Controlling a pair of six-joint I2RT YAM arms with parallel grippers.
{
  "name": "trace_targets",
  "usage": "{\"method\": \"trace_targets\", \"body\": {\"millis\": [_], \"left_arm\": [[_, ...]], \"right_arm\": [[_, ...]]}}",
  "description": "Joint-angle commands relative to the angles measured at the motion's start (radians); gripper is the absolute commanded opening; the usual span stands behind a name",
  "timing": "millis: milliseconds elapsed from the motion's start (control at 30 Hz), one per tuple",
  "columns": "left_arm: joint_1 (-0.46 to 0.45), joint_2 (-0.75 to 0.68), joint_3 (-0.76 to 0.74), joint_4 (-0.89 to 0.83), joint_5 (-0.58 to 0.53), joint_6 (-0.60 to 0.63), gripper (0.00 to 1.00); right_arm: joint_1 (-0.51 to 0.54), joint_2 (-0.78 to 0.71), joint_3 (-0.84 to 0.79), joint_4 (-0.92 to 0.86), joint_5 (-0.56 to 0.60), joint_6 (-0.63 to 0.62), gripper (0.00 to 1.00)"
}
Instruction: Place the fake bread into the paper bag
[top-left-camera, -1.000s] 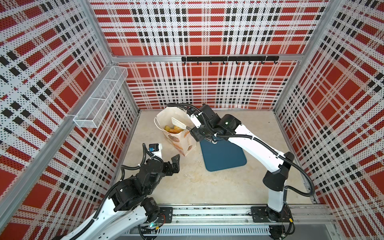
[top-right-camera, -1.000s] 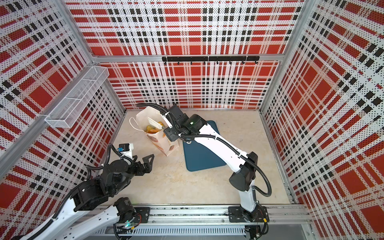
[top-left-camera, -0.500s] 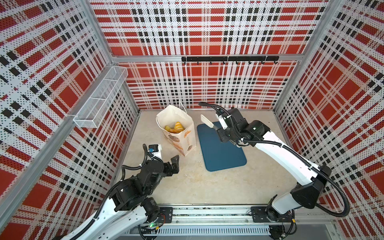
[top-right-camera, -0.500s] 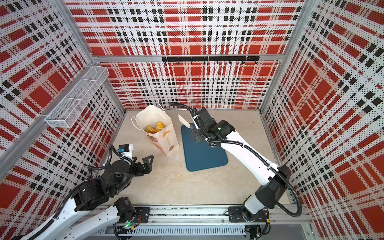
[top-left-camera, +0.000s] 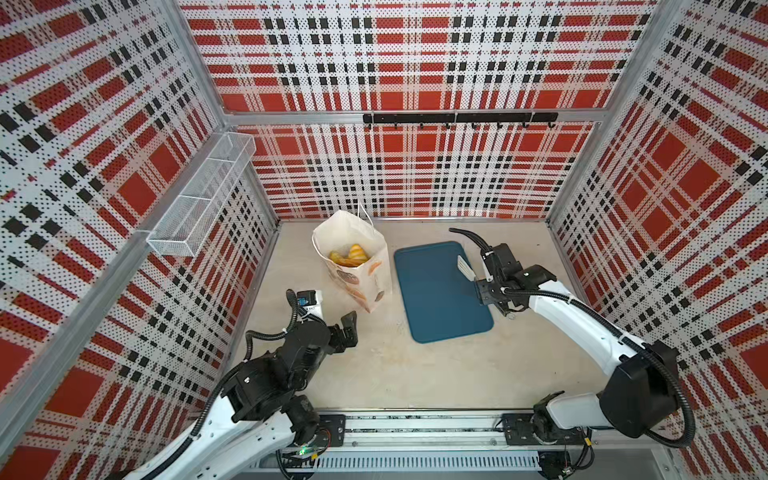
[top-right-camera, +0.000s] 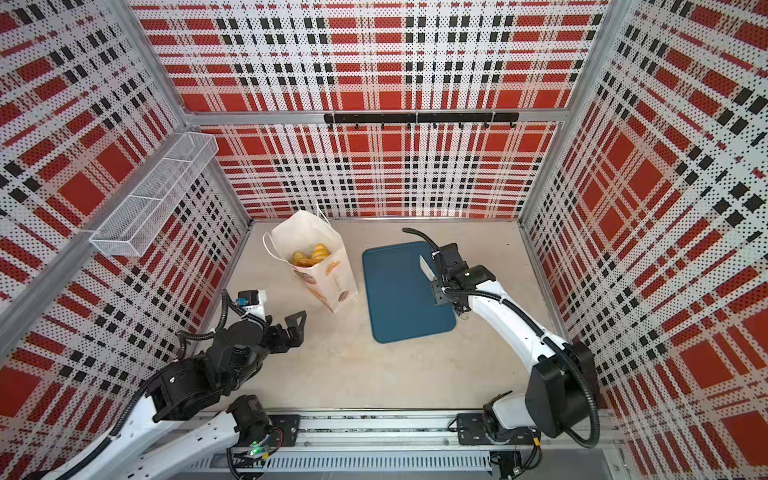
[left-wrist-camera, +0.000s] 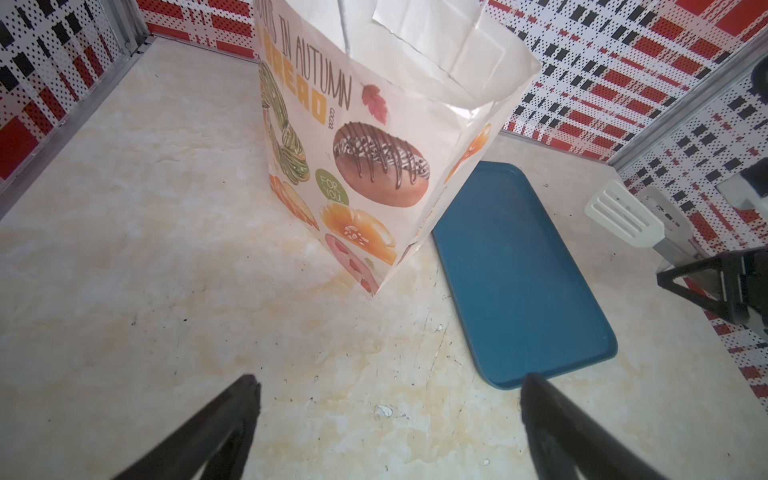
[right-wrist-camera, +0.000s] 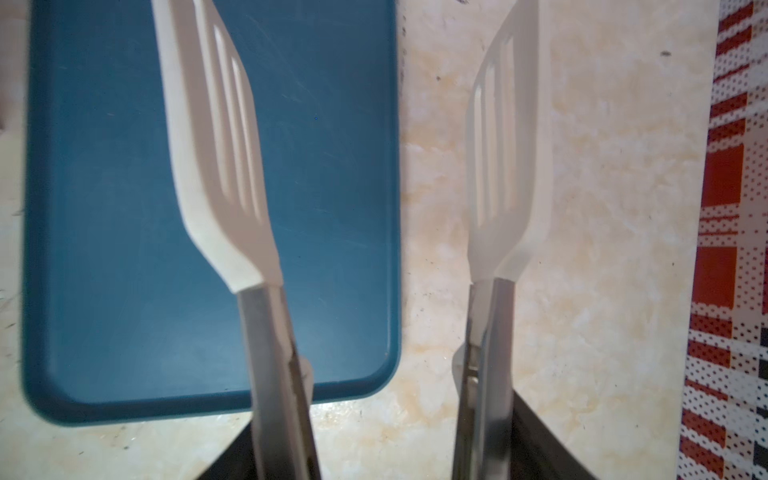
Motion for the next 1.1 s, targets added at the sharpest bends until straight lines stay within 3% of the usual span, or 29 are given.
{"method": "trace_targets", "body": {"millis": [0,333,1067], "left_arm": [[0.011,-0.003,-0.014,-0.029,-0.039,-0.024,1.0],[0.016,0.003,-0.021,-0.036,-0.03,-0.036,0.99],[0.031,0.02,-0.048,-0.019,-0.002,-0.037,0.99]], "right_arm": [[-0.048,-0.034,-0.046,0.108,0.016,0.023,0.67],[-0.212,0.073,-0.153,0.2,-0.043,0.022,0.66],[-0.276,0.321,-0.028,0.275,-0.042,0.028,0.67]]}}
